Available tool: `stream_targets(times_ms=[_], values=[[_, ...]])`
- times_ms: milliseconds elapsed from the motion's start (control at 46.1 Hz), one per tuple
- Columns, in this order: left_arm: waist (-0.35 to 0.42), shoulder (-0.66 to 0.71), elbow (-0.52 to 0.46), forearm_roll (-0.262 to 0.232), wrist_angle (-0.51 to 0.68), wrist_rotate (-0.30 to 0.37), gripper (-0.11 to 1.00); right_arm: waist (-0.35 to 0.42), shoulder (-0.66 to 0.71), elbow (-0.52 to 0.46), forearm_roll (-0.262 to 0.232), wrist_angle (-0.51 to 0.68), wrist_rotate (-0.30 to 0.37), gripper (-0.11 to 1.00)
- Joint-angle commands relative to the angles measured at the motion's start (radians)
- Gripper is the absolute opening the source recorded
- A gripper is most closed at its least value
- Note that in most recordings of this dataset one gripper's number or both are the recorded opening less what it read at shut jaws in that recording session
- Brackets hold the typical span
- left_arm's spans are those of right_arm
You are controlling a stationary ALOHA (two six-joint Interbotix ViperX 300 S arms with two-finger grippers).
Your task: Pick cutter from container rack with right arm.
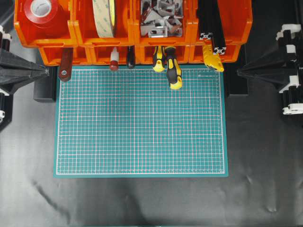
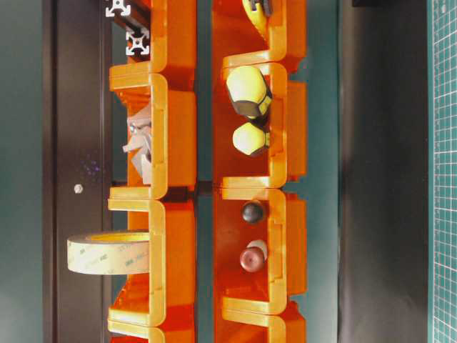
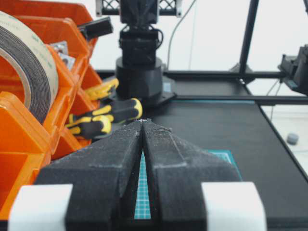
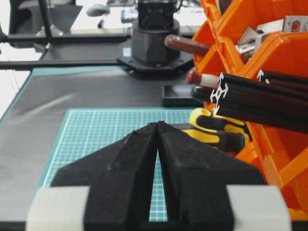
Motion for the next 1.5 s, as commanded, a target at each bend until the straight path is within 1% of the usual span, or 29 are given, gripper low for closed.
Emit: stream_targets(times_ms=[0, 22, 65, 87, 152, 173, 260, 282, 477, 607, 650, 737, 802, 889, 911, 932, 954, 1019, 1062, 1236, 1258, 1366, 1388, 1474], values=[[0.002, 0.012, -0.058, 0.028, 0.017, -0.063, 0.06, -0.005, 0.008, -0.018, 0.009, -0.008, 0.017, 0.02], [-0.002, 0.017, -0.071, 0.031, 0.026, -0.086, 0.06, -0.005, 0.009, -0.026, 0.009, 0.002, 0.017, 0.02], [-0.008, 0.023, -0.087, 0.032, 0.038, -0.114, 0.02, -0.002, 0.008, -0.049, 0.009, 0.038, 0.017, 0.02], [-0.014, 0.023, -0.097, 0.034, 0.051, -0.124, 0.00, 0.002, 0.008, -0.060, 0.009, 0.061, 0.017, 0.01], [-0.023, 0.014, -0.114, 0.035, 0.083, -0.143, 0.00, 0.008, 0.008, -0.107, 0.006, 0.163, 0.006, 0.01], [-0.026, 0.011, -0.118, 0.035, 0.092, -0.143, 0.00, 0.012, 0.008, -0.129, 0.006, 0.212, 0.003, 0.00], [-0.038, -0.006, -0.132, 0.035, 0.141, -0.146, 0.00, 0.025, 0.011, -0.190, -0.003, 0.345, 0.000, 0.01], [-0.040, -0.008, -0.133, 0.035, 0.149, -0.146, 0.00, 0.031, 0.011, -0.212, -0.008, 0.394, -0.003, 0.00], [-0.051, -0.017, -0.164, 0.035, 0.219, -0.147, 0.00, 0.086, 0.028, -0.337, -0.051, 0.686, -0.011, 0.01], [-0.049, -0.014, -0.166, 0.035, 0.224, -0.149, 0.00, 0.135, 0.055, -0.403, -0.084, 0.802, -0.006, 0.01], [-0.049, -0.012, -0.166, 0.035, 0.224, -0.149, 0.00, 0.163, 0.074, -0.431, -0.095, 0.841, -0.005, 0.01], [-0.048, -0.011, -0.167, 0.035, 0.222, -0.150, 0.00, 0.213, 0.112, -0.466, -0.121, 0.882, 0.008, 0.00], [-0.049, -0.009, -0.167, 0.035, 0.224, -0.150, 0.00, 0.249, 0.152, -0.492, -0.155, 0.904, 0.014, 0.01], [-0.049, -0.009, -0.167, 0.035, 0.227, -0.150, 0.00, 0.284, 0.229, -0.541, -0.238, 0.942, 0.032, 0.01], [-0.049, -0.008, -0.169, 0.035, 0.230, -0.150, 0.00, 0.293, 0.255, -0.560, -0.275, 0.962, 0.043, 0.00], [-0.049, -0.008, -0.169, 0.035, 0.230, -0.150, 0.00, 0.298, 0.272, -0.572, -0.298, 0.979, 0.052, 0.01], [-0.048, -0.008, -0.167, 0.035, 0.232, -0.150, 0.00, 0.305, 0.296, -0.586, -0.333, 1.006, 0.066, 0.01], [-0.046, -0.009, -0.167, 0.035, 0.235, -0.152, 0.00, 0.318, 0.334, -0.603, -0.403, 1.072, 0.097, 0.01], [-0.044, -0.011, -0.167, 0.035, 0.238, -0.152, 0.00, 0.333, 0.357, -0.601, -0.462, 1.117, 0.129, 0.01], [-0.044, -0.011, -0.167, 0.035, 0.259, -0.155, 0.00, 0.416, 0.405, -0.594, -0.634, 1.218, 0.252, 0.00], [-0.044, -0.011, -0.166, 0.035, 0.264, -0.155, 0.00, 0.436, 0.414, -0.591, -0.667, 1.241, 0.278, 0.01], [-0.046, -0.008, -0.166, 0.035, 0.279, -0.158, 0.00, 0.500, 0.454, -0.588, -0.764, 1.345, 0.364, 0.00], [-0.046, -0.006, -0.166, 0.035, 0.279, -0.156, 0.00, 0.520, 0.468, -0.584, -0.790, 1.381, 0.385, 0.01], [-0.046, 0.002, -0.166, 0.035, 0.279, -0.156, 0.00, 0.571, 0.508, -0.577, -0.862, 1.465, 0.416, 0.01]])
